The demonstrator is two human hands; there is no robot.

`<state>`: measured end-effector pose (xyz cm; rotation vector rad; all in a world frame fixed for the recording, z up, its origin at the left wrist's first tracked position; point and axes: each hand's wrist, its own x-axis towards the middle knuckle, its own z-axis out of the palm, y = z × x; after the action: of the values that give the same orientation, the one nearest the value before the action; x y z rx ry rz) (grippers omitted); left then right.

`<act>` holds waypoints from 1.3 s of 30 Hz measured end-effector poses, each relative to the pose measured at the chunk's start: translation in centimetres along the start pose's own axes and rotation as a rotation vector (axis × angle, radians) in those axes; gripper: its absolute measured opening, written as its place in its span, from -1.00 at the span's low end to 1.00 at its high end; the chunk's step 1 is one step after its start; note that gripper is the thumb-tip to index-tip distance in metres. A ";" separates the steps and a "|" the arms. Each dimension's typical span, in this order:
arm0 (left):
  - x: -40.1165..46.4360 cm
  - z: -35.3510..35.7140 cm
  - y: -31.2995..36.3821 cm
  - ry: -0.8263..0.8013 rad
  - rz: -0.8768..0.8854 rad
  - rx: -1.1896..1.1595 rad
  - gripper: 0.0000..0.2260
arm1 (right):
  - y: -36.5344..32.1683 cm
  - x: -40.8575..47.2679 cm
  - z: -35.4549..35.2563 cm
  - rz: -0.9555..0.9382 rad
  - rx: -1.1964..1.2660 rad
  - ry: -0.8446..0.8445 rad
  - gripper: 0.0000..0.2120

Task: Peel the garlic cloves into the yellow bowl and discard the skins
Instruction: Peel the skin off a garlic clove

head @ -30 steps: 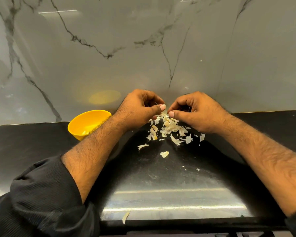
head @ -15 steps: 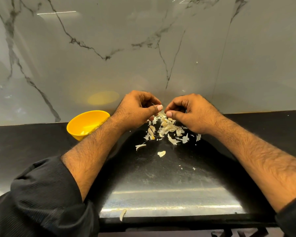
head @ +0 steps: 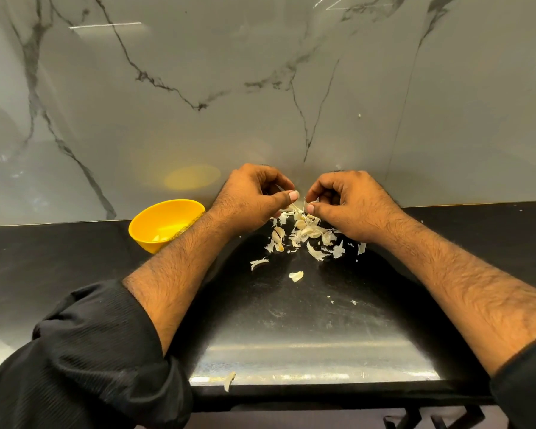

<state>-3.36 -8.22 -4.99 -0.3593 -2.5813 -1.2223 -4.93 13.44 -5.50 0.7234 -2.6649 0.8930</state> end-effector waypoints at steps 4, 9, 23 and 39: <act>0.1 0.0 -0.2 0.058 0.023 0.064 -0.87 | -0.3 0.1 0.3 0.010 -0.051 0.023 -0.93; 0.0 -0.2 -0.7 0.143 0.042 0.172 -0.87 | -1.1 0.6 1.1 -0.021 -0.226 0.040 -0.87; -2.7 -0.2 0.7 0.342 0.299 0.571 -0.75 | -4.5 1.3 1.4 0.033 -0.365 0.027 -0.86; -6.1 -0.9 3.0 0.227 0.283 0.931 -0.77 | -6.6 -1.8 0.2 0.098 -0.462 -0.039 -0.85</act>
<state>3.48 -7.80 -4.36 -0.3276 -2.4577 0.0825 0.04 9.48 -3.06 0.5048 -2.8033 0.2587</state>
